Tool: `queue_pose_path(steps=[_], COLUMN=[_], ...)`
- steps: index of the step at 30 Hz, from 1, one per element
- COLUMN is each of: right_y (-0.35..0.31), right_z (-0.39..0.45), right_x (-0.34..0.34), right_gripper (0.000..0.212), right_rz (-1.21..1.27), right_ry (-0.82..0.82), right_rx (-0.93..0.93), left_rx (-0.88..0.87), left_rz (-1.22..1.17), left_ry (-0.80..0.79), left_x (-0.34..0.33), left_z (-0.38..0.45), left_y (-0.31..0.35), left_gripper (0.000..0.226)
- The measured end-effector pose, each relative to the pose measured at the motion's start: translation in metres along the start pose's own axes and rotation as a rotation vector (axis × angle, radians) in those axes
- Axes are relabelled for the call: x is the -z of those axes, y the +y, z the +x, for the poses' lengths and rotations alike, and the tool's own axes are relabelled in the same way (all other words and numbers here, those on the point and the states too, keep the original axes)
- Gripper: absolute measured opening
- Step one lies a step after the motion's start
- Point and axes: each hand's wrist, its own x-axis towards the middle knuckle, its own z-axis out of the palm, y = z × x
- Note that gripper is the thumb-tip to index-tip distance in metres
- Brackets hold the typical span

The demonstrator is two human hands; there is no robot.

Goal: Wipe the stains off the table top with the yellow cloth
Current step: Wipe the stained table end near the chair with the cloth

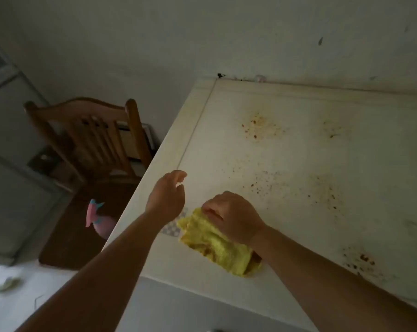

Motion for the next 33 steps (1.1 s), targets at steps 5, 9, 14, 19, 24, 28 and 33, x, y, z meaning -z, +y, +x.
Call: queue_pose_path(steps=[5, 9, 14, 19, 24, 28, 33], right_y=[0.023, 0.042, 0.044, 0.041, 0.051, 0.071, 0.095], right_z=[-0.016, -0.026, -0.012, 0.025, 0.059, 0.088, 0.124], right_x=[-0.027, -0.039, -0.063, -0.070, -0.072, -0.068, -0.052], right_gripper=[0.033, 0.050, 0.046, 0.049, 0.055, 0.047, 0.045], right_rz=[-0.156, -0.202, -0.360, -0.305, -0.346, -0.434, -0.432], right_ry=[-0.193, -0.350, -0.296, -0.251, -0.185, -0.073, -0.018], right_rx=[0.121, 0.174, 0.273, 0.201, 0.141, 0.063, -0.061], left_rx=[0.183, 0.190, 0.166, 0.164, 0.061, -0.003, -0.048], left_rz=[-0.116, -0.214, -0.278, -0.286, -0.239, -0.156, -0.014], left_ry=[0.056, 0.103, 0.218, 0.277, 0.295, 0.245, 0.206], left_x=[-0.010, -0.013, -0.018, -0.026, -0.035, -0.043, -0.050], left_z=[-0.009, -0.007, 0.004, 0.018, 0.043, 0.069, 0.116], left_y=[-0.040, -0.056, -0.056, -0.054, -0.052, -0.049, -0.041], left_gripper=[0.033, 0.031, 0.031, 0.028, 0.025, 0.033, 0.047])
